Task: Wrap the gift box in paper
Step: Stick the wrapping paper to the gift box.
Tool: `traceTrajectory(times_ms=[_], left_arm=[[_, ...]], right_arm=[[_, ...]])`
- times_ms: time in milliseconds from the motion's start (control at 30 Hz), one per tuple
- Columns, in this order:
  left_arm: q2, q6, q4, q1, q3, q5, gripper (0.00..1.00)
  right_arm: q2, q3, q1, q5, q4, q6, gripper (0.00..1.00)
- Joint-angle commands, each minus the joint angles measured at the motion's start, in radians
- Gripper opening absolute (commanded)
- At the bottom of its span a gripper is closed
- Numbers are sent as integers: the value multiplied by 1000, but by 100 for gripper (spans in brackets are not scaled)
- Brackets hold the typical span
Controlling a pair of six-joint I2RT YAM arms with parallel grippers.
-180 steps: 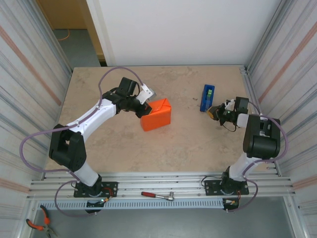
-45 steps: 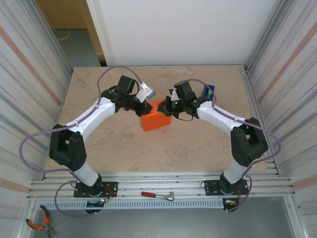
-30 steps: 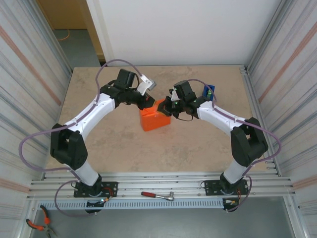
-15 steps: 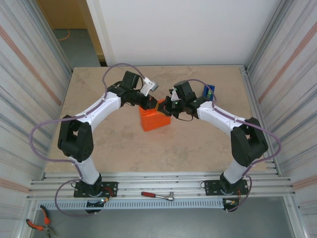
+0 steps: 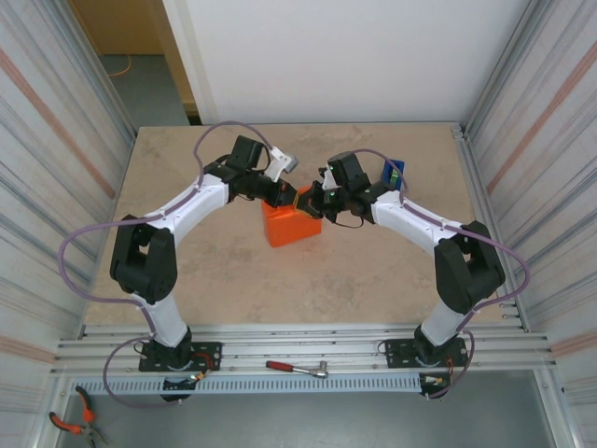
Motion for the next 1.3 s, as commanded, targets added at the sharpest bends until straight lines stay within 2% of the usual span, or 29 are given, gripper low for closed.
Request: traceTrajectory(times_ms=[0, 233, 733, 1000, 1267], left_arm=[[10, 1, -19, 5, 29, -10, 0], [32, 4, -44, 6, 97, -1, 0], [47, 6, -20, 6, 22, -19, 0], [-35, 38, -85, 7, 62, -19, 0], [-116, 47, -88, 7, -25, -18, 0]], right_arm=[[34, -54, -20, 80, -132, 0, 0], [33, -56, -21, 81, -131, 0, 0], [30, -68, -22, 81, -121, 4, 0], [29, -72, -22, 83, -114, 4, 0], [31, -71, -19, 81, -109, 7, 0]])
